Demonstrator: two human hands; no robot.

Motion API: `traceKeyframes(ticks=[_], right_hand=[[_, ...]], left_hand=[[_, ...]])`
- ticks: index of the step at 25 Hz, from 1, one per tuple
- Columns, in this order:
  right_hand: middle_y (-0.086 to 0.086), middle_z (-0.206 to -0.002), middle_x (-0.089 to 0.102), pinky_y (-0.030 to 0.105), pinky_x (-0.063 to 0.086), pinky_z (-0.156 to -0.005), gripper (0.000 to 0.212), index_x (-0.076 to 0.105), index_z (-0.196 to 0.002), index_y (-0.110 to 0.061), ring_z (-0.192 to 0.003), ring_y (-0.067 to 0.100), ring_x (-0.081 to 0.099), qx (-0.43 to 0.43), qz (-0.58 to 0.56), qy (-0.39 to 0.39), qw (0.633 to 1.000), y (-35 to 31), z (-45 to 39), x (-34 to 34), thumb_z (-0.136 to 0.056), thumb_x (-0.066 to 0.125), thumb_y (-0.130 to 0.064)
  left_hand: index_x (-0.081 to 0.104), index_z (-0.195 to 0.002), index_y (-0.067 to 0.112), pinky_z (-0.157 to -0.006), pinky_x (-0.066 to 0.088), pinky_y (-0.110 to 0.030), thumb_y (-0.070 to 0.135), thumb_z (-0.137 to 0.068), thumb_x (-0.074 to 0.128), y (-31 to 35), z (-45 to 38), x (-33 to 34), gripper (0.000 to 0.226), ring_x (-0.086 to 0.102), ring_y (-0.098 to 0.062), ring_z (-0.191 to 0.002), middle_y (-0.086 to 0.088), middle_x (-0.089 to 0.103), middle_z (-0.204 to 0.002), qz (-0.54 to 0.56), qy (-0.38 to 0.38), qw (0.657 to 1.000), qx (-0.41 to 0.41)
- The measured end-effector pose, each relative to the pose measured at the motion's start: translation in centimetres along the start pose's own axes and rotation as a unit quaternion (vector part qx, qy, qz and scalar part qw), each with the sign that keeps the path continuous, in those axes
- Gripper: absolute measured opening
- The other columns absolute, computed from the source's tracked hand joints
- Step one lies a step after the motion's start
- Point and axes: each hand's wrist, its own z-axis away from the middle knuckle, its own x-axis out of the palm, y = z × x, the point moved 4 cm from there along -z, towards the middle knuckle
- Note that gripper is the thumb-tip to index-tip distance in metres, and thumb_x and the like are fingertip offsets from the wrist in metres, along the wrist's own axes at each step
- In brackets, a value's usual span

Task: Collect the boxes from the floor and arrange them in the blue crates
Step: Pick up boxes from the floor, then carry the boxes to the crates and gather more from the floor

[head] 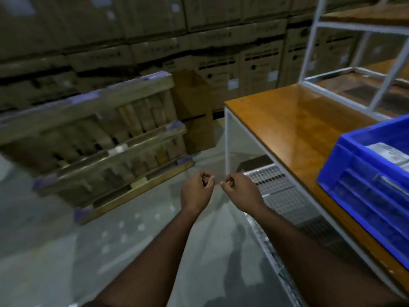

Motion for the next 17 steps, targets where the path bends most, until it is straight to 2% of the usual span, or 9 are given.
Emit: traceKeyframes(ticks=[3,6,12,15,17], right_hand=[[-0.006,-0.077,0.065,0.037,0.055,-0.072,0.016,0.064,-0.088,-0.026,-0.074,0.014,0.062,-0.021,0.002,-0.104,0.994,-4.0,1.1,6.0,-0.089,0.057,-0.04],[-0.004,-0.084,0.067,0.035,0.052,-0.07,0.017,0.065,-0.094,-0.023,-0.078,0.016,0.062,-0.071,0.03,-0.185,0.98,-9.2,2.9,12.3,-0.089,0.058,-0.039],[-0.004,-0.092,0.069,0.036,0.055,-0.073,0.014,0.066,-0.094,-0.022,-0.08,0.014,0.062,-0.141,0.066,-0.289,0.944,-19.6,8.7,24.8,-0.09,0.059,-0.034],[-0.005,-0.095,0.069,0.035,0.054,-0.076,0.015,0.066,-0.093,-0.024,-0.084,0.014,0.063,-0.174,0.077,-0.326,0.926,-24.8,11.9,30.8,-0.089,0.059,-0.036],[-0.004,-0.097,0.069,0.034,0.053,-0.076,0.017,0.067,-0.094,-0.023,-0.086,0.015,0.062,-0.194,0.08,-0.347,0.914,-28.1,13.9,34.4,-0.089,0.059,-0.038]], left_hand=[[0.063,-0.093,0.026,-0.061,0.041,-0.027,0.037,-0.095,0.059,-6.8,2.6,-3.8,0.012,0.063,-0.013,-0.074,0.009,0.066,-0.078,-0.003,0.023,0.997,-0.075],[0.065,-0.094,0.027,-0.06,0.043,-0.026,0.035,-0.094,0.059,-14.1,6.0,-7.5,0.01,0.065,-0.011,-0.074,0.009,0.069,-0.079,0.008,0.053,0.987,-0.149],[0.065,-0.093,0.029,-0.063,0.045,-0.025,0.033,-0.093,0.057,-27.9,15.1,-15.9,0.009,0.068,-0.011,-0.077,0.008,0.072,-0.082,0.02,0.086,0.956,-0.279],[0.065,-0.092,0.028,-0.071,0.053,-0.028,0.031,-0.091,0.057,-34.4,19.2,-20.9,0.01,0.07,-0.013,-0.079,0.006,0.074,-0.083,0.021,0.128,0.936,-0.327],[0.066,-0.093,0.026,-0.072,0.052,-0.028,0.03,-0.092,0.057,-37.8,21.4,-24.1,0.01,0.07,-0.015,-0.081,0.004,0.074,-0.085,0.026,0.153,0.924,-0.35]])
